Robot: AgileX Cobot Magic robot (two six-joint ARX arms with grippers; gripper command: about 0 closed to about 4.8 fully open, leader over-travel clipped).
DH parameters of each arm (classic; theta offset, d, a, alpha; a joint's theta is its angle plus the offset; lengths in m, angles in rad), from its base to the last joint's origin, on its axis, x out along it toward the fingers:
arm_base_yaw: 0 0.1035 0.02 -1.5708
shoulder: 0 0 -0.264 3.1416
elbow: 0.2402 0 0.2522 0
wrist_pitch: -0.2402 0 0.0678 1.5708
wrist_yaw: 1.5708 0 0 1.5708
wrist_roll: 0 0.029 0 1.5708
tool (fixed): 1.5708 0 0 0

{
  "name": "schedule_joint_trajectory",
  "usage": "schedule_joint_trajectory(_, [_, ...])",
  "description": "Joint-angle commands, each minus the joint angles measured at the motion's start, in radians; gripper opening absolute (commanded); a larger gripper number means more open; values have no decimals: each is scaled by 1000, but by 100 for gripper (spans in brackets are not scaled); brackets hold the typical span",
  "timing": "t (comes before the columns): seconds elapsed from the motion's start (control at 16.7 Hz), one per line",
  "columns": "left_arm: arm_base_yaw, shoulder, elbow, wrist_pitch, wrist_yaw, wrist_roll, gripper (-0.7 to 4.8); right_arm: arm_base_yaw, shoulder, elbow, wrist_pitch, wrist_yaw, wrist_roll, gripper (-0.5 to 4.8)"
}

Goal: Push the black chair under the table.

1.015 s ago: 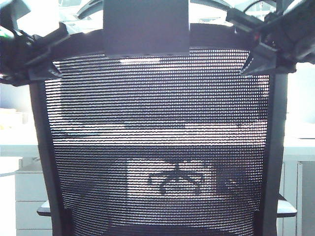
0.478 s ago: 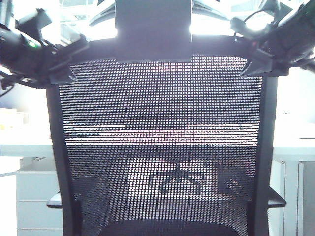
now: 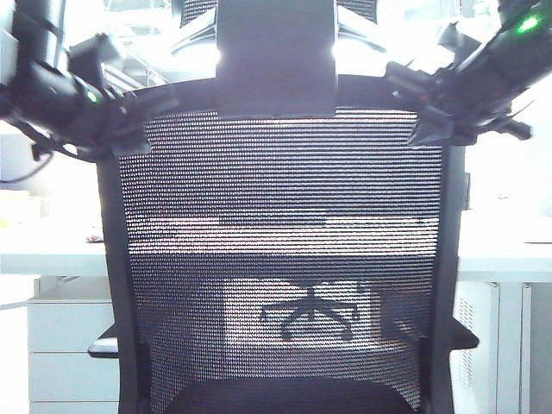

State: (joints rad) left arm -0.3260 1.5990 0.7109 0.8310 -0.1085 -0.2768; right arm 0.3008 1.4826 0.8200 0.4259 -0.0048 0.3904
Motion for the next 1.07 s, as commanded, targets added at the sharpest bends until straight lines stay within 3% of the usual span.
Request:
schedule_joint_trajectory(0.06, [-2, 50, 63, 26, 27, 15, -6, -9, 35, 72, 95, -15, -6, -5])
schedule_joint_trajectory(0.72, [154, 184, 214, 57, 121, 15, -6, -57, 230, 240, 94, -63, -28, -5])
schedule_joint_trajectory(1.07, [173, 291, 401, -7, 167, 19, -6, -60, 314, 356, 65, -68, -32, -5])
